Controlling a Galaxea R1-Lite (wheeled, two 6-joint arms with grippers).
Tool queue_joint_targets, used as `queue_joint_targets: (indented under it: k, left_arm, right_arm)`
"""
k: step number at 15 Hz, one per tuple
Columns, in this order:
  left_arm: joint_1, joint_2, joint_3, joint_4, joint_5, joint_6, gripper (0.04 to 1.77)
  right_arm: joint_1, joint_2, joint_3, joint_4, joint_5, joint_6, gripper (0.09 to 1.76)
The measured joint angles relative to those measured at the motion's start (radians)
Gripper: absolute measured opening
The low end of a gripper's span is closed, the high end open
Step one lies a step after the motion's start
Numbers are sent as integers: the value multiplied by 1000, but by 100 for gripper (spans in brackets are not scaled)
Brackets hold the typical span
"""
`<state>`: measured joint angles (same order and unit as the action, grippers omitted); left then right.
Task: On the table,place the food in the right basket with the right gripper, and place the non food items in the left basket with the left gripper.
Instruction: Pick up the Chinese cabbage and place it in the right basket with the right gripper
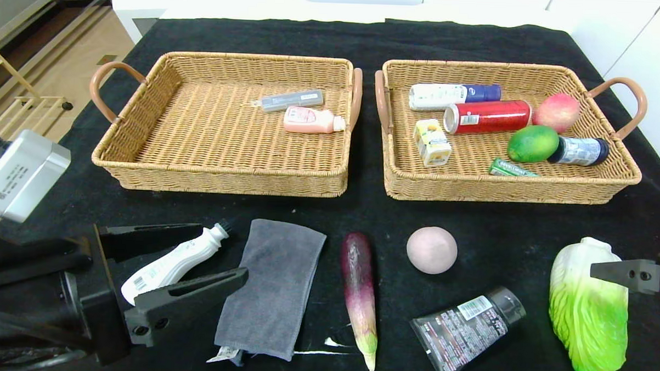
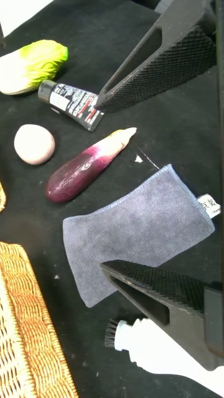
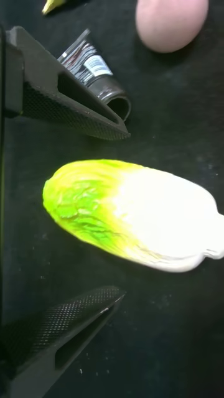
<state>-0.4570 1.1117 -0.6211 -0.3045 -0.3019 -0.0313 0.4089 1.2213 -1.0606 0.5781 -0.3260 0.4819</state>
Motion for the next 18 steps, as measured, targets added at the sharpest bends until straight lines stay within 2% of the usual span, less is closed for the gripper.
queue_joint_targets:
  k: [10, 18]
  left_arm:
    - [-1, 0, 4, 0, 0, 4, 172]
    - [-2, 0, 6, 0, 0, 6, 172]
  right_arm:
    - [-29, 91, 13, -10, 10, 100, 171]
    - [-82, 134, 79, -133, 61, 100, 171]
